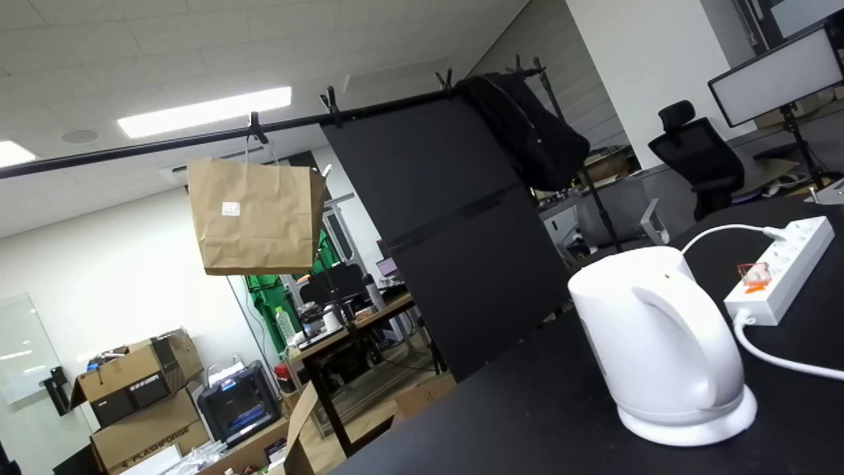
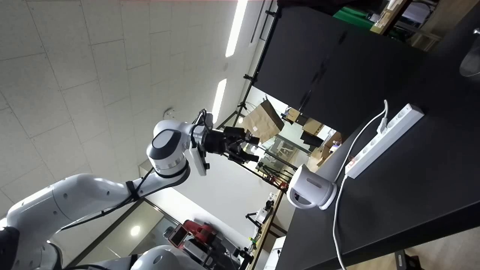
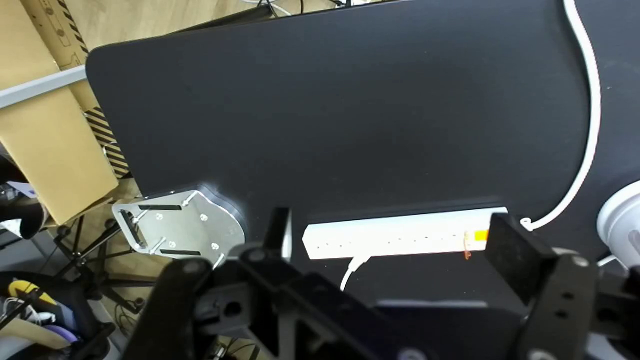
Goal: Turn on the extension cord
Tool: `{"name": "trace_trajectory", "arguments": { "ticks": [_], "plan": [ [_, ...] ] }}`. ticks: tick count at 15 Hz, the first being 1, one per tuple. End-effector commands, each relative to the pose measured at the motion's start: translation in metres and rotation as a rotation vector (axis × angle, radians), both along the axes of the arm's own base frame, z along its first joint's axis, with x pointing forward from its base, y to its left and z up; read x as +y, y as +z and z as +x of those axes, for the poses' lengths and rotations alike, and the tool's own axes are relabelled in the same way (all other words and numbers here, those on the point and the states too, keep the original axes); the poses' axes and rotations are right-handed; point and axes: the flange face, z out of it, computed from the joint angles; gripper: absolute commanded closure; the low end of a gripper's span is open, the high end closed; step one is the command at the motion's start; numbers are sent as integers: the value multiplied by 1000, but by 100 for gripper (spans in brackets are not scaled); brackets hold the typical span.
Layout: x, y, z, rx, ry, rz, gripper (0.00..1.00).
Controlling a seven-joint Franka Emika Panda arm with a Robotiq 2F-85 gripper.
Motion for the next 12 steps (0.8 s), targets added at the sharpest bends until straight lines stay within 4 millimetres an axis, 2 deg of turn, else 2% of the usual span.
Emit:
{"name": "trace_trajectory", "arguments": {
  "ticks": [1,9,12],
  "plan": [
    [0,1,0,1,0,0,0],
    [0,1,0,1,0,0,0],
    [2,-1,16,-15,67,-9,0]
  ]
}}
